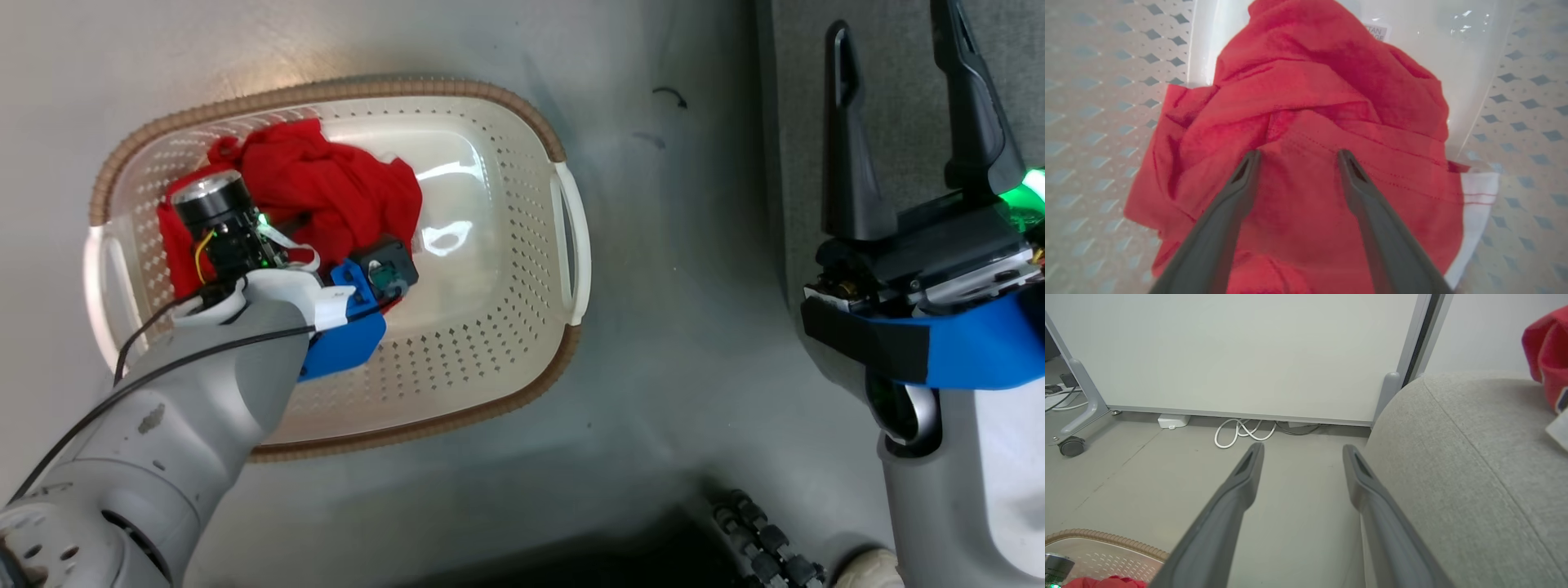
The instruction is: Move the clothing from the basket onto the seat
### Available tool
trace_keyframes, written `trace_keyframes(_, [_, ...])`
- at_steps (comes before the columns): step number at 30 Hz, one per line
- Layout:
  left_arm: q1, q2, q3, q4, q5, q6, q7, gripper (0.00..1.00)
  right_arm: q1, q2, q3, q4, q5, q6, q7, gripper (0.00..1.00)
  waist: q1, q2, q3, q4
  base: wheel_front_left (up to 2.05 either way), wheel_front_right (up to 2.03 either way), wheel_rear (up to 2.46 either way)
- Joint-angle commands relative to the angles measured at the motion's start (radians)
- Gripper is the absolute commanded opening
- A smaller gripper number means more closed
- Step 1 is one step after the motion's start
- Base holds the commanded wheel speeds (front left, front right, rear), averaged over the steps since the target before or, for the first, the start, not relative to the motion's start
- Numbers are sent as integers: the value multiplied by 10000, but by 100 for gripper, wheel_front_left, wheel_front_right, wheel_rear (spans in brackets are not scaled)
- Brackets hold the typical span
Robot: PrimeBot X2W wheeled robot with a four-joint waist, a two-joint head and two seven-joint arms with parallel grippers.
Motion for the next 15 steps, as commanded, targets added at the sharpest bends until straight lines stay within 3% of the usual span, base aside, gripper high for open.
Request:
trace_keyframes(1, [-289,58,-28,50,69,2,90,100,-189,58,5,-118,-75,5,-5,100,-1,1,262,-80,0,0,0])
trace_keyframes(15, [-691,-128,-29,214,-193,1,952,100,178,133,-104,-903,-359,5,-5,100,-1,1,1150,-237,0,0,0])
